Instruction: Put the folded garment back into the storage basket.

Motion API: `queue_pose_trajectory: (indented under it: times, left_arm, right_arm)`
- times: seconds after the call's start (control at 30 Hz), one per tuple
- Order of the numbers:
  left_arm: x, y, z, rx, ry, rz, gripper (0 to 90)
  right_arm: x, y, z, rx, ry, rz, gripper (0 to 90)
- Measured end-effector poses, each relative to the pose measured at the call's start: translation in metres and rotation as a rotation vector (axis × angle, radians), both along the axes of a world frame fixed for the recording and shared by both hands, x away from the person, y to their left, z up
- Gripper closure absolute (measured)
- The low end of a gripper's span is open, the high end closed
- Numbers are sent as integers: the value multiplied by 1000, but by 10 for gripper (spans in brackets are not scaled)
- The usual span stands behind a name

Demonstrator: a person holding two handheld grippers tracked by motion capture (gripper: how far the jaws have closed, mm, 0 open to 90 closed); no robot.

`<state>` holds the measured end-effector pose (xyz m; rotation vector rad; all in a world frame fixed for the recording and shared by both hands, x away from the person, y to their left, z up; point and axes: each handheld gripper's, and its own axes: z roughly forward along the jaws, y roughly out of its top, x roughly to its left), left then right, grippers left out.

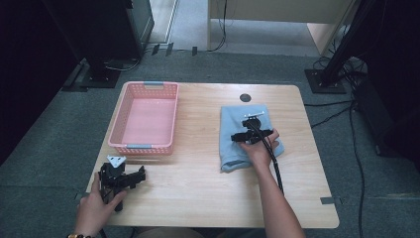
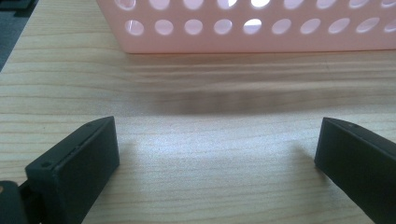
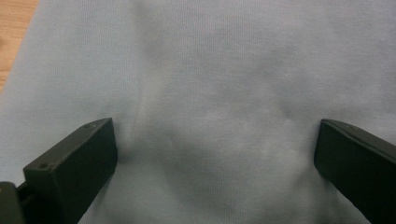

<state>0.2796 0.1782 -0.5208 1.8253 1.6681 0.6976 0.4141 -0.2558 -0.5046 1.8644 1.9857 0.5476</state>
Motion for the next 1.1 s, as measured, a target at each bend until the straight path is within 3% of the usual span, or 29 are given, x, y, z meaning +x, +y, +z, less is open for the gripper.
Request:
queue_pose_trajectory:
  times: [0.13, 0.27, 0.33, 0.37, 0.4, 0.43, 0.47, 0.67, 1.1]
  left_arm:
    - [0, 0, 0, 0, 0, 0, 0]
    - [0, 0, 0, 0, 0, 1, 0]
    - [0, 0, 0, 0, 0, 2, 0]
    - [0, 0, 0, 0, 0, 2, 0]
    - [0, 0, 0, 0, 0, 2, 0]
    - [0, 0, 0, 0, 0, 2, 0]
    - [0, 0, 0, 0, 0, 2, 0]
    - [0, 0, 0, 0, 0, 2, 0]
    - [0, 0, 0, 0, 0, 2, 0]
  right_arm:
    - [1, 0, 0, 0, 12, 2, 8]
    - [0, -2, 5, -3, 32, 11, 109]
    - [-1, -4, 8, -5, 34, 10, 231]
    - [-1, -4, 8, -5, 34, 10, 231]
    - [-2, -7, 11, -8, 28, 13, 363]
    - [-3, -8, 12, -12, 25, 16, 422]
    - [-3, -8, 12, -12, 25, 16, 422]
    - [-6, -15, 13, -21, 13, 22, 615]
    - [-13, -14, 11, -48, -42, 49, 659]
